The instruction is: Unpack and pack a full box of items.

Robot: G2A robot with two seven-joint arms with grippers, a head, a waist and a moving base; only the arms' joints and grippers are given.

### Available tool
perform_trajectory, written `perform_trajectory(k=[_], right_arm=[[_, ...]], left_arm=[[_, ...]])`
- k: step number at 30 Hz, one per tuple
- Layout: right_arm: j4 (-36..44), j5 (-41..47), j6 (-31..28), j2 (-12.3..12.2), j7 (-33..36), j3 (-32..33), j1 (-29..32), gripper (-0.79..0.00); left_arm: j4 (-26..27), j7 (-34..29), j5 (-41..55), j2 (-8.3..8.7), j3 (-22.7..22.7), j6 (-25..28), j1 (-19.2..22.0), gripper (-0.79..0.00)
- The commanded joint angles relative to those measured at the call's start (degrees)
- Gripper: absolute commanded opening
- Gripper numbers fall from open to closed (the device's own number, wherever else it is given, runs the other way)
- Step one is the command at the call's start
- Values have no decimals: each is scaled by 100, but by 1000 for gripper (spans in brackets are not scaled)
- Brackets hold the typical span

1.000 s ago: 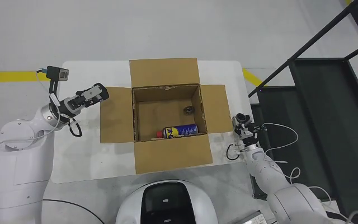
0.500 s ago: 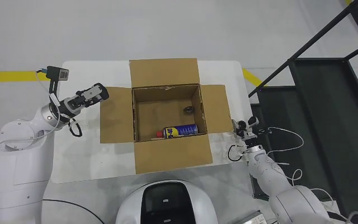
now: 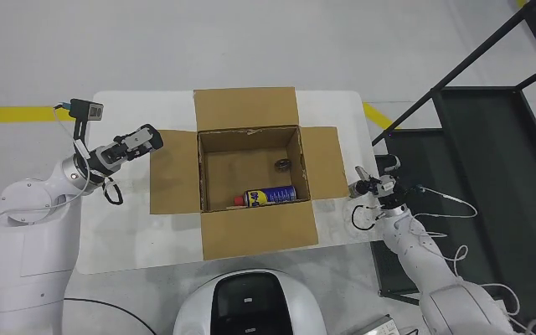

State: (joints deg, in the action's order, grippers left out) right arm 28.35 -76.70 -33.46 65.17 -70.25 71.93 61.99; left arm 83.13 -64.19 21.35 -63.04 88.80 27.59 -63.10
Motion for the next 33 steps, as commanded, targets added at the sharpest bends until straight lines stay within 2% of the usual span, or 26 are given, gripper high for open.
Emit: perform_trajectory(k=[1,8,22,27,30,33], right_arm=[[452,-131,-84,-71,222,45,155,0],[2278,16,-229,-304,999,548,1006,0],[2251,33,-226,-303,1044,547,1036,0],[2804,-53,-228,-404,1583,832,1223,0],[3584,-355,-308,-529,2134,1161,1343,0],[4548,-559,-503,-622,3024,1408,1520,0]], left_arm=[[0,0,0,0,0,0,0,0],[0,0,0,0,0,0,0,0],[0,0,0,0,0,0,0,0],[0,0,0,0,0,0,0,0],[0,0,0,0,0,0,0,0],[0,0,0,0,0,0,0,0]])
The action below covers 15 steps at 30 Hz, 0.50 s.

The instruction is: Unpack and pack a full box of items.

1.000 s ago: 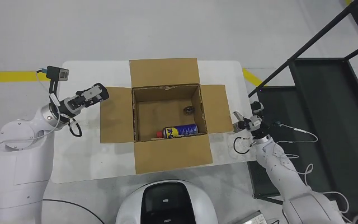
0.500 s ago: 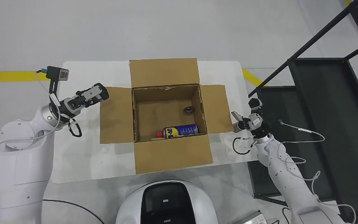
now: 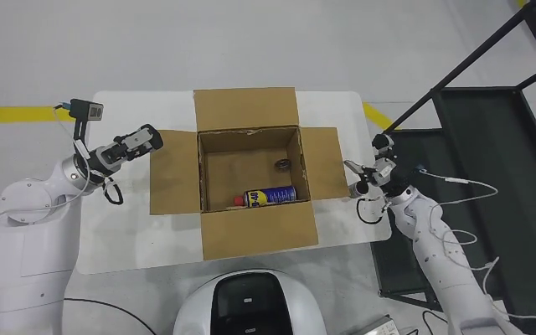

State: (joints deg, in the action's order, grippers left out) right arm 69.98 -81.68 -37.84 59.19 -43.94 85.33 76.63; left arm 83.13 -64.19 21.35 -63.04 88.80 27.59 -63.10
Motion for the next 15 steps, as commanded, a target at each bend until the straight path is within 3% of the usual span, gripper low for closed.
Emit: perform_trajectory(k=[1,5,9,15], right_arm=[[717,-119,-161,-46,707,107,109,0],[1651,-151,-534,-86,1734,98,217,0],[1861,-36,-851,-76,2646,-153,56,0],[1856,25,-907,-74,2730,-179,16,0]], left_arm=[[0,0,0,0,0,0,0,0],[0,0,0,0,0,0,0,0],[0,0,0,0,0,0,0,0],[0,0,0,0,0,0,0,0]])
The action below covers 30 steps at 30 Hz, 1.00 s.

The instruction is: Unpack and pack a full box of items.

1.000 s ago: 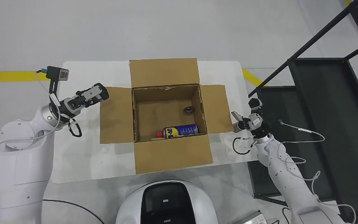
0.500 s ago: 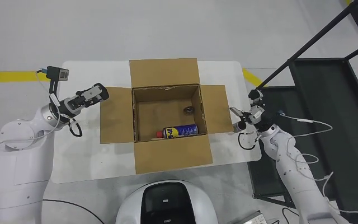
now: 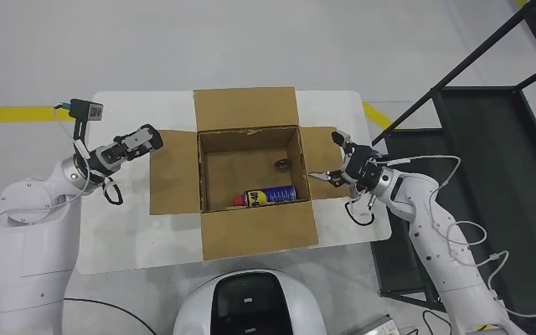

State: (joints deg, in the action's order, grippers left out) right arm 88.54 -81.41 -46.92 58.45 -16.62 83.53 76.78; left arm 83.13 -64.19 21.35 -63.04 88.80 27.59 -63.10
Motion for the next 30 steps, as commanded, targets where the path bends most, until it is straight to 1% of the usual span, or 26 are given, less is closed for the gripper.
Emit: perform_trajectory(k=[1,13,16,19,21,22,24,26,29,30], right_arm=[[0,-2,2,0,-3,1,1,0],[20,21,-8,3,9,-24,6,0],[189,-41,-268,-4,256,-137,-234,0],[325,-39,-805,-4,877,-382,-750,0],[228,156,-1108,13,1553,-712,-1129,0],[222,230,-1108,16,2026,-943,-1360,0],[-25,849,-1108,56,2682,-1242,-1773,0],[-112,1148,-1108,86,3521,-1682,-2213,0],[-458,1733,-1108,153,4493,-2194,-2722,0],[-590,1925,-1040,181,4702,-2304,-2853,0]], left_arm=[[0,0,0,0,0,0,0,0],[0,0,0,0,0,0,0,0],[0,0,0,0,0,0,0,0],[0,0,0,0,0,0,0,0],[0,0,0,0,0,0,0,0],[0,0,0,0,0,0,0,0],[0,0,0,0,0,0,0,0],[0,0,0,0,0,0,0,0],[0,0,0,0,0,0,0,0],[0,0,0,0,0,0,0,0]])
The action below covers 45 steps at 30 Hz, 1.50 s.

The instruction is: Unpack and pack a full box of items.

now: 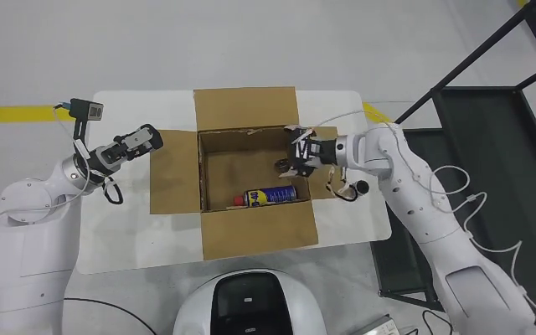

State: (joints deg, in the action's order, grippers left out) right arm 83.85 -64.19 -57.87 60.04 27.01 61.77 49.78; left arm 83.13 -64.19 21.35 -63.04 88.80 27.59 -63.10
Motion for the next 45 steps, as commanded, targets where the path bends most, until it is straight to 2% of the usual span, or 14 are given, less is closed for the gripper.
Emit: perform_trajectory(k=[1,5,19,23,29,33,45], right_arm=[[-259,399,159,55,539,-253,-241,0],[-512,562,384,137,1243,-645,-536,0],[-477,481,463,134,1257,-658,-511,0],[-322,65,378,185,1534,-984,-720,0],[-787,-478,477,468,2262,-1889,-1444,0],[-1369,-234,561,730,2497,-2439,-1857,0],[-2506,78,859,1234,2798,-3454,-2438,0]], left_arm=[[0,0,0,0,0,0,0,0],[0,0,0,0,0,0,0,0],[0,0,0,0,0,0,0,0],[0,0,0,0,0,0,0,0],[0,0,0,0,0,0,0,0],[0,0,0,0,0,0,0,0],[0,0,0,0,0,0,0,0]])
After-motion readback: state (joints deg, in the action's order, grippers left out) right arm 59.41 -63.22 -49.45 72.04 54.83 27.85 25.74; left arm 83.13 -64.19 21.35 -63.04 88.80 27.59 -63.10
